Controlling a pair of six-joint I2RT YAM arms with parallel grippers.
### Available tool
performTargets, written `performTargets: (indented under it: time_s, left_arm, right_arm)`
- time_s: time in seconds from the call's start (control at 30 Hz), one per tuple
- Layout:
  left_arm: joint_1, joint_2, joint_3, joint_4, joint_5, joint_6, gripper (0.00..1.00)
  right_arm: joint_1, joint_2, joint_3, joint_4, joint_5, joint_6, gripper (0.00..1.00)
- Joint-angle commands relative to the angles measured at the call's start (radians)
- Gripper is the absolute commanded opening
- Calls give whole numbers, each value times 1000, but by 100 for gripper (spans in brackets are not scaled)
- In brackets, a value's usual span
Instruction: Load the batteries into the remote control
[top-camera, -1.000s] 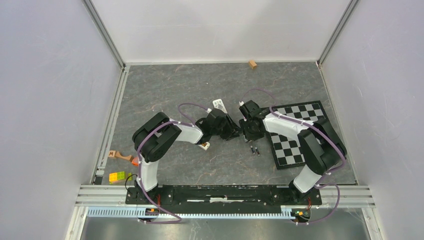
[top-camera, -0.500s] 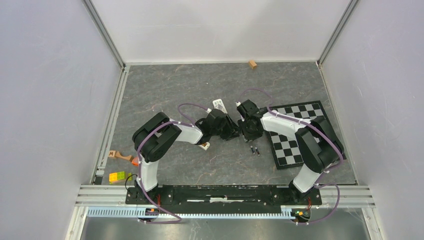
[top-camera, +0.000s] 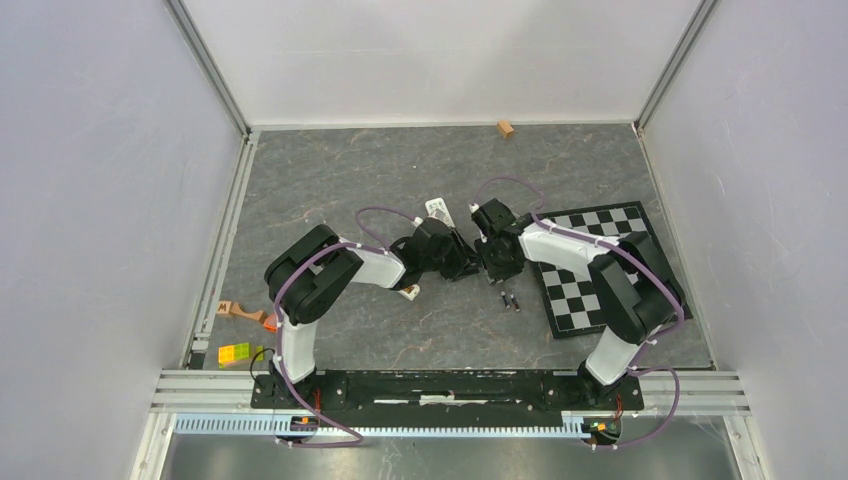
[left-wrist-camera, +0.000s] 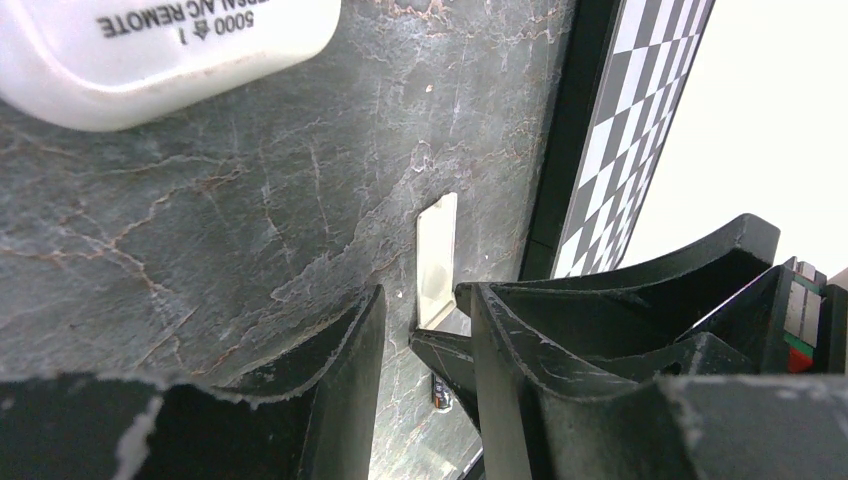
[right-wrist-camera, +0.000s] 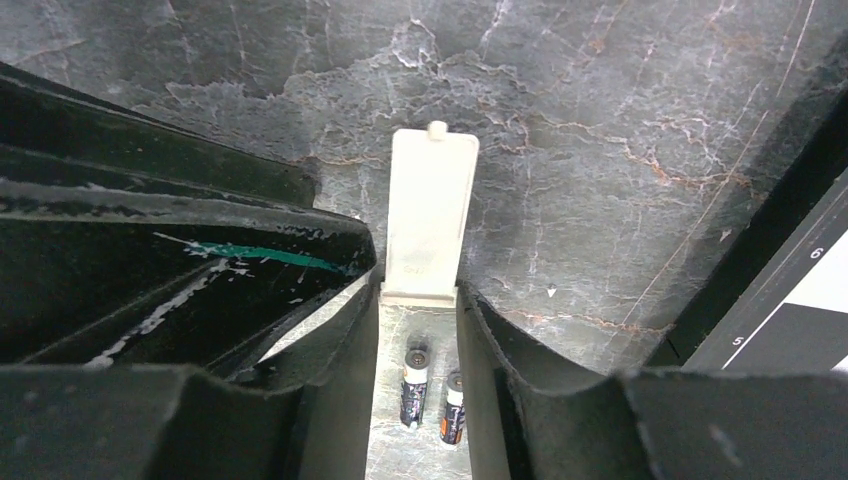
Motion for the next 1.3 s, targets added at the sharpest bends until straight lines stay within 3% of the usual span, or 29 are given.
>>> performTargets:
  time_s: [0.0,0.37,0.73,1.27]
  left_arm:
    - [-1,-7,-23,-45,-34,27,45]
    - [-1,24,-23,30,31,17,48]
    - [-1,67,-8,73,85,6,48]
    - [-2,80,0,53,68,8,48]
  right_arm:
    - [7,78,-54,38,26,-8,36]
    - [5,-11,-46,57,42,32,33]
    - [-17,-66,-28,57,-52,36,34]
    - [-44,-91,-34,39,-50,58,38]
